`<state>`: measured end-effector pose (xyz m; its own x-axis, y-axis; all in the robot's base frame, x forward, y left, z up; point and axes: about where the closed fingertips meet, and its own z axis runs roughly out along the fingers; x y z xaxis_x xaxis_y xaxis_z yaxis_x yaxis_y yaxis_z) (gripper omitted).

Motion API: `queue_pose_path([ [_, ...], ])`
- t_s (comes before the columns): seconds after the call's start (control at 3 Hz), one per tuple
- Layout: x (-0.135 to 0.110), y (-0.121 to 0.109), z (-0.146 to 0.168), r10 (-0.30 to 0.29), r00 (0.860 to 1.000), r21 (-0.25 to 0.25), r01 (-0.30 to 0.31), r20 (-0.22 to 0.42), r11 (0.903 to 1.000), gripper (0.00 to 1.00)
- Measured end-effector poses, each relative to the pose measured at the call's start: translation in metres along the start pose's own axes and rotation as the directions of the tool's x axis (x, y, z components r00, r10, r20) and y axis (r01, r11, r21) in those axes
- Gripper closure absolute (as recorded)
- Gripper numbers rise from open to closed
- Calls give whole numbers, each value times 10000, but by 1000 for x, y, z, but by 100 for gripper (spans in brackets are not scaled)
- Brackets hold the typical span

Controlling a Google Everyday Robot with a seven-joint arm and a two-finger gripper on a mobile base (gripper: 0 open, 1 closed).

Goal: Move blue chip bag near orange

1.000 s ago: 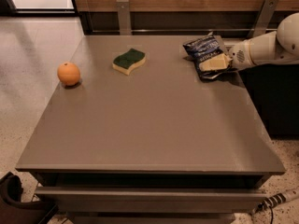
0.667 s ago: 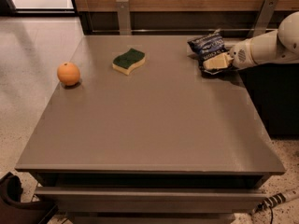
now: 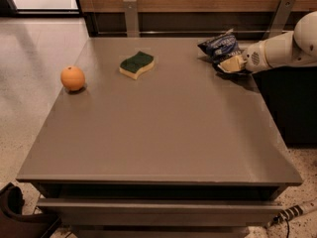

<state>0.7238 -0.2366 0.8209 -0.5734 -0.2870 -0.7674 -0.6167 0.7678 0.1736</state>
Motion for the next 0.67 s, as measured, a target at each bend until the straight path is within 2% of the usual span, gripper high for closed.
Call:
queue_pose_path([
  [0.67, 0, 0, 0, -3, 10000, 0, 3, -1, 10000, 100],
])
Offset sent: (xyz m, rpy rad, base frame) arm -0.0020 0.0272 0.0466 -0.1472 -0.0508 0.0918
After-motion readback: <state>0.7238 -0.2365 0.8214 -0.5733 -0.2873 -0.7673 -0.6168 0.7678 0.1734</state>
